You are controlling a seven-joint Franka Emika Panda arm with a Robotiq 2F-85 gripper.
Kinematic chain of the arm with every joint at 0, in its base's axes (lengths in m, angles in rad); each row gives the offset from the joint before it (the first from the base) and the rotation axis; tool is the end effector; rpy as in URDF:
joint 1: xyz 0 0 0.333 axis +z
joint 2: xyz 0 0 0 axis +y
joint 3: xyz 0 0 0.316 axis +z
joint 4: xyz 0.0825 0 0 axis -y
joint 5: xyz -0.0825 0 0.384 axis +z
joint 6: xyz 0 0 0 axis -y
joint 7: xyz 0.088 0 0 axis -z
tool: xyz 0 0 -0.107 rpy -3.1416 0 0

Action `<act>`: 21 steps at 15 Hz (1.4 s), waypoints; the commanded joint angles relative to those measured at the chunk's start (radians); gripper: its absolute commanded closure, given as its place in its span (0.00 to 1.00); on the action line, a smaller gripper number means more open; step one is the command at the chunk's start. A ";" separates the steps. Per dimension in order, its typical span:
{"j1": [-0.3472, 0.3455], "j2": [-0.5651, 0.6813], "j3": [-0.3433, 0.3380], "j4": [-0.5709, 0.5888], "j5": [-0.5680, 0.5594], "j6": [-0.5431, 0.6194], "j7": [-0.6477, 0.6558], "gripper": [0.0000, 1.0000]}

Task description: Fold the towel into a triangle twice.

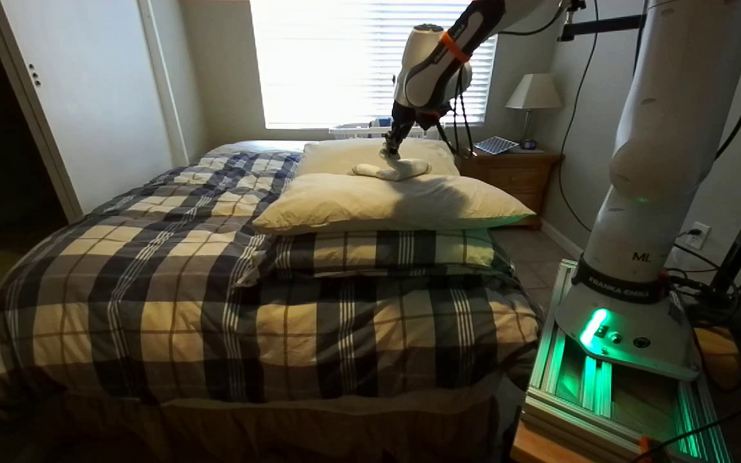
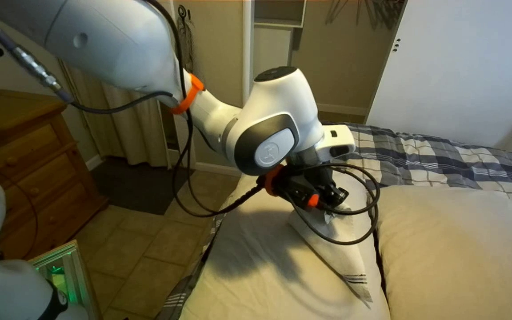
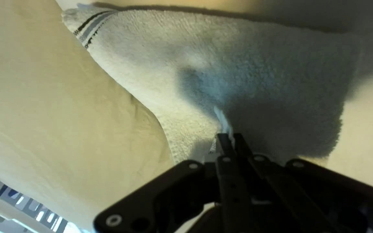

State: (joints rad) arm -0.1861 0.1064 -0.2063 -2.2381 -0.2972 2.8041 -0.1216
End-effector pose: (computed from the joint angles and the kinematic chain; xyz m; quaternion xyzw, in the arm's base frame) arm 0.5351 -0.2047 0.3717 0.9702 -0.0032 0.1948 0.1443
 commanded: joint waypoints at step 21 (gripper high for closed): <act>0.026 -0.160 -0.010 0.006 -0.057 -0.219 0.199 0.00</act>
State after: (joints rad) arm -0.1581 0.0344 -0.2289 -2.1983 -0.3195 2.6566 0.0209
